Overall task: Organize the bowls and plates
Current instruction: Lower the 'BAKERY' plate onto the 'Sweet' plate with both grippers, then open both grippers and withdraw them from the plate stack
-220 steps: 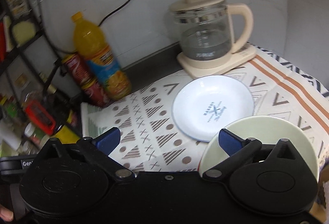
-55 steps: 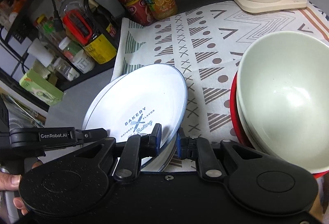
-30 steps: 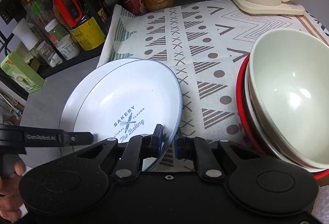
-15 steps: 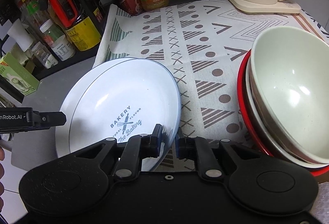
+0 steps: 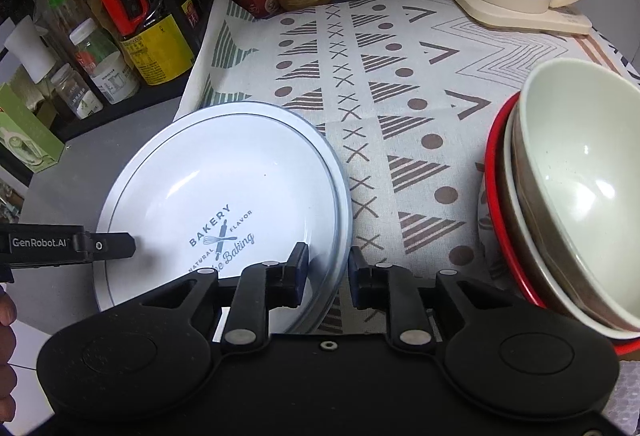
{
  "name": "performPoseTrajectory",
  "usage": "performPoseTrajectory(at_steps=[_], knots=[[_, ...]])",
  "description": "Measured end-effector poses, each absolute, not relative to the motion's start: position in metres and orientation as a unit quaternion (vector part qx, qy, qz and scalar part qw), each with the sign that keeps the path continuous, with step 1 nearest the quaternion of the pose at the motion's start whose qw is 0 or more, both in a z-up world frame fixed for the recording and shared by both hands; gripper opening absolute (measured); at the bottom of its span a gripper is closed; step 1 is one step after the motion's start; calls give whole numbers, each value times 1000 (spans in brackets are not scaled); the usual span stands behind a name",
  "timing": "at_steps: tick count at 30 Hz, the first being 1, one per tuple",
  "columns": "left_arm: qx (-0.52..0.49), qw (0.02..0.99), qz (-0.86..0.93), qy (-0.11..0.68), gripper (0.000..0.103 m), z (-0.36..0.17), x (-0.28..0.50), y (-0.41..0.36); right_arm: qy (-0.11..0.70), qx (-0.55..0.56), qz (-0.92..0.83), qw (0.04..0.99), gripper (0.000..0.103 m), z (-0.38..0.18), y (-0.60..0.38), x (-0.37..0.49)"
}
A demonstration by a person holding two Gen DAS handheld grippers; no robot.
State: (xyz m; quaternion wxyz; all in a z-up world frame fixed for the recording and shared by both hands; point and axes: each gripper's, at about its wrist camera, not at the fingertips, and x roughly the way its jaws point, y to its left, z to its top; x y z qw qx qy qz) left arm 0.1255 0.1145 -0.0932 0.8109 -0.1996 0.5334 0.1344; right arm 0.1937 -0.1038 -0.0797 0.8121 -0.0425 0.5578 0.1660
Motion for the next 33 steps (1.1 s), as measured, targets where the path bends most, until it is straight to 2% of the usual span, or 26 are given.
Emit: performPoseTrajectory(at_steps=[4,13,15,18,22,26,27,29,33], knots=[[-214,809,128,532,36,-95,126,120,559,-41,166,811,22,-82,-104,196],[-216,812,131,525,32,-95,131,123,564,-31,159,810,28,-85,-102,199],[-216,812,131,527,32,-94,133,125,562,-26,159,811,31,-82,-102,199],[-207,811,132,531,33,-90,135,126,553,-11,163,817,44,-72,-101,200],[-203,816,129,526,40,-78,136,126,536,-2,177,825,61,-55,-97,200],[-206,825,128,511,65,-63,137,127,509,4,180,842,90,-36,-97,196],[-209,828,125,505,68,-58,136,127,501,7,180,847,93,-30,-98,195],[-208,833,122,498,82,-51,136,126,487,15,181,855,100,-20,-100,195],[-204,839,117,491,86,-41,136,123,452,21,176,874,103,-2,-104,189]])
